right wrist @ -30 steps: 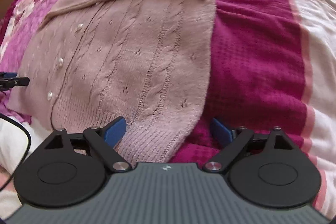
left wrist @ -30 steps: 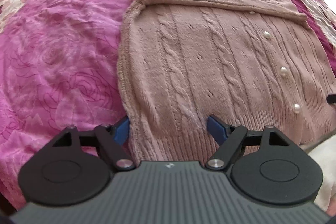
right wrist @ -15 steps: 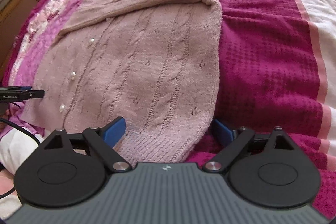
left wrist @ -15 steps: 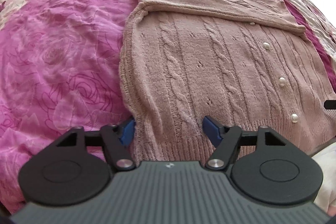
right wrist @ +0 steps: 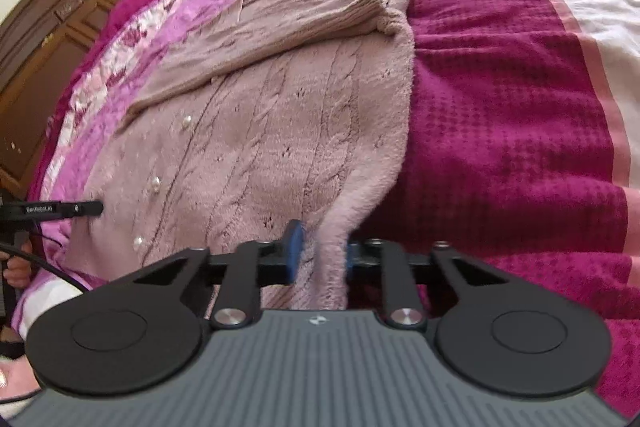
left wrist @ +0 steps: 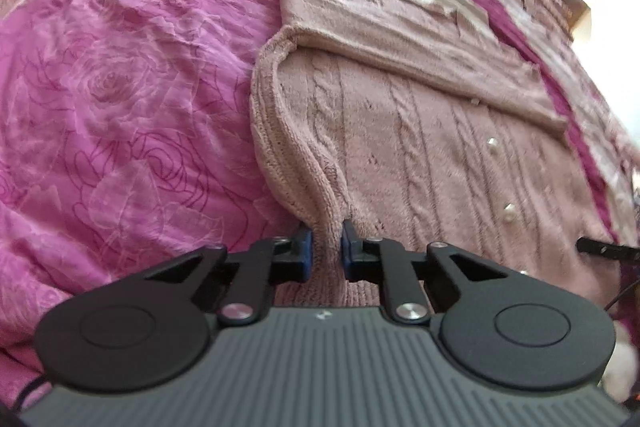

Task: Fold small clothes
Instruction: 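Close both grippers on the ribbed hem, then lift the hem with both grippers, fold it toward the collar, open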

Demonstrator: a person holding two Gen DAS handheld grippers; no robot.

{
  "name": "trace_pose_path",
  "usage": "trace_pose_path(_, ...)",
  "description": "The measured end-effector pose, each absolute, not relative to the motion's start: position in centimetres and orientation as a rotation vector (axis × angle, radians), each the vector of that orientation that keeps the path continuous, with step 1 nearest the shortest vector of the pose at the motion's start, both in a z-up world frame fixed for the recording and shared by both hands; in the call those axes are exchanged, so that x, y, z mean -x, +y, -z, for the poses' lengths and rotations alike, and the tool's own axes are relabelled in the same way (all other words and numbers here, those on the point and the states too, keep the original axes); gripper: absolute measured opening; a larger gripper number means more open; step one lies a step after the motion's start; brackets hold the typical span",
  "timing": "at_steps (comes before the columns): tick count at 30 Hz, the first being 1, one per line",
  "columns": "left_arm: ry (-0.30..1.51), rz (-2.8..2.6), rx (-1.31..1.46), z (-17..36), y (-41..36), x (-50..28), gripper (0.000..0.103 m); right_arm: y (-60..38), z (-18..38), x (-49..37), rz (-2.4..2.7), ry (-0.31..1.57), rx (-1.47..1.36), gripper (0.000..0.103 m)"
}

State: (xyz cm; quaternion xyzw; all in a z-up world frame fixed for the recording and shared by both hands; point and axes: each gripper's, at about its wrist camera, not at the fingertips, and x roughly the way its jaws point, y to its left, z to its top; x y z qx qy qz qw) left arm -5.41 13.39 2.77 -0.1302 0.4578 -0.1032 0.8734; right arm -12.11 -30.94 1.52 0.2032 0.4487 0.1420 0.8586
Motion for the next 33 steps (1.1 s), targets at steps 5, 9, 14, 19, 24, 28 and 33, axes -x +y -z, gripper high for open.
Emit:
trace_pose_path(5, 0.888, 0.238, 0.320, -3.9, 13.8, 5.8, 0.015, -32.0, -1.9, 12.4, -0.306, 0.871, -0.569, 0.009)
trace_pose_path(9, 0.845, 0.238, 0.322, -4.9, 13.7, 5.9, 0.015, -31.7, -2.5, 12.8, -0.299, 0.797, -0.602, 0.009)
trace_pose_path(14, 0.789, 0.228, 0.316, -5.7, 13.5, 6.0, 0.015, -31.5, -3.2, 13.1, -0.282, 0.720, -0.636, 0.009)
trace_pose_path(19, 0.740, 0.228, 0.319, -6.5, 13.1, 6.0, 0.015, -31.4, -3.8, 13.0, -0.260, 0.655, -0.672, 0.009)
trace_pose_path(24, 0.687, 0.205, 0.320, -7.6, 12.4, 5.1, 0.014, -31.7, -4.3, 12.8, -0.242, 0.582, -0.718, 0.008)
trace_pose_path(28, 0.643, 0.183, 0.297, -8.5, 11.5, 4.2, 0.014, -32.1, -4.9, 12.1, -0.218, 0.548, -0.724, 0.008)
trace_pose_path(33, 0.615, 0.165, 0.289, -9.3, 10.6, 2.7, 0.014, -32.4, -5.9, 11.0, -0.146, 0.523, -0.670, 0.008)
